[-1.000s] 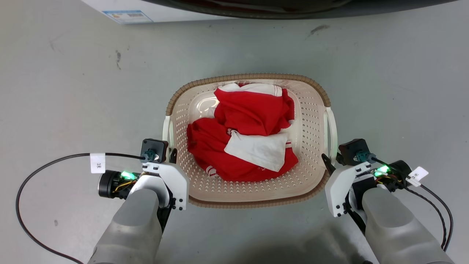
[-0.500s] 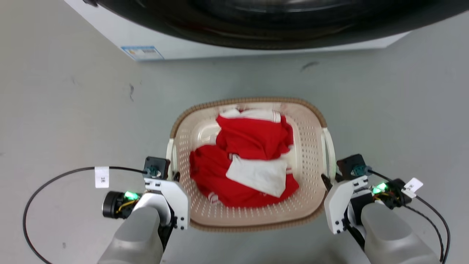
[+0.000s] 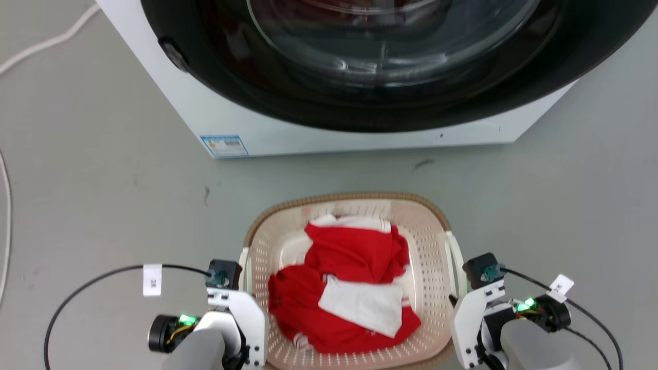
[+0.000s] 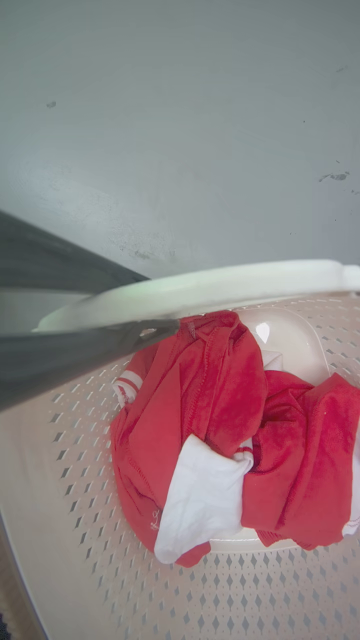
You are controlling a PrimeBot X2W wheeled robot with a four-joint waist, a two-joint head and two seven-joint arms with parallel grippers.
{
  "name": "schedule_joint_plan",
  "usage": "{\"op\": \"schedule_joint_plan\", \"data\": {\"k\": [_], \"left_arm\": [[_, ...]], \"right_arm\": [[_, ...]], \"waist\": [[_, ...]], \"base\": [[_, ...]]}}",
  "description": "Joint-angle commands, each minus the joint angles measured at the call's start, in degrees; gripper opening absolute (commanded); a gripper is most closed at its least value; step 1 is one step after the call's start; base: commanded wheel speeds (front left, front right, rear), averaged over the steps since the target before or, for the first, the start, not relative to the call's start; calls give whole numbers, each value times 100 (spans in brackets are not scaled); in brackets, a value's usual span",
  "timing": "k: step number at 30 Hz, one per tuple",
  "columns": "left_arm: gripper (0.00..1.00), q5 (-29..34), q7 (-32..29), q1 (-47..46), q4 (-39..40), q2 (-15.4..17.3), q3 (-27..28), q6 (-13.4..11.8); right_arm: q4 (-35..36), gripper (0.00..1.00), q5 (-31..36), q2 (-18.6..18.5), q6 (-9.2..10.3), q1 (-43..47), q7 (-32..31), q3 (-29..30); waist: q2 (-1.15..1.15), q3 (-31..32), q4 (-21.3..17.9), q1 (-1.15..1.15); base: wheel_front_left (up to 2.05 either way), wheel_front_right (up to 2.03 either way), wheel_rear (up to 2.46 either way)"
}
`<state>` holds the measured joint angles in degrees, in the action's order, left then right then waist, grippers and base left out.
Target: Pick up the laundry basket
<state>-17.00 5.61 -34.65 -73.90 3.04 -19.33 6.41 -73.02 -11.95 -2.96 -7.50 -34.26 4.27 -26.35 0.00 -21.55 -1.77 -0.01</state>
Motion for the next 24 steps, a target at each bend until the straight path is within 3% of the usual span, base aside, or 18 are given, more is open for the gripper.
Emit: {"op": "schedule_joint_plan", "data": {"k": [1, 24], "left_arm": [[0, -53, -83, 121, 19, -28, -63, 53], [0, -454, -912, 1046, 24, 16, -382, 118]], "right_arm": [[56, 0, -101, 16, 2, 110, -72, -131], [93, 0, -1149, 24, 1, 904, -1025, -1259]], "waist": [[0, 380, 11, 1], [0, 2104, -65, 1]], "base": [[0, 0, 0], [0, 0, 0]]}}
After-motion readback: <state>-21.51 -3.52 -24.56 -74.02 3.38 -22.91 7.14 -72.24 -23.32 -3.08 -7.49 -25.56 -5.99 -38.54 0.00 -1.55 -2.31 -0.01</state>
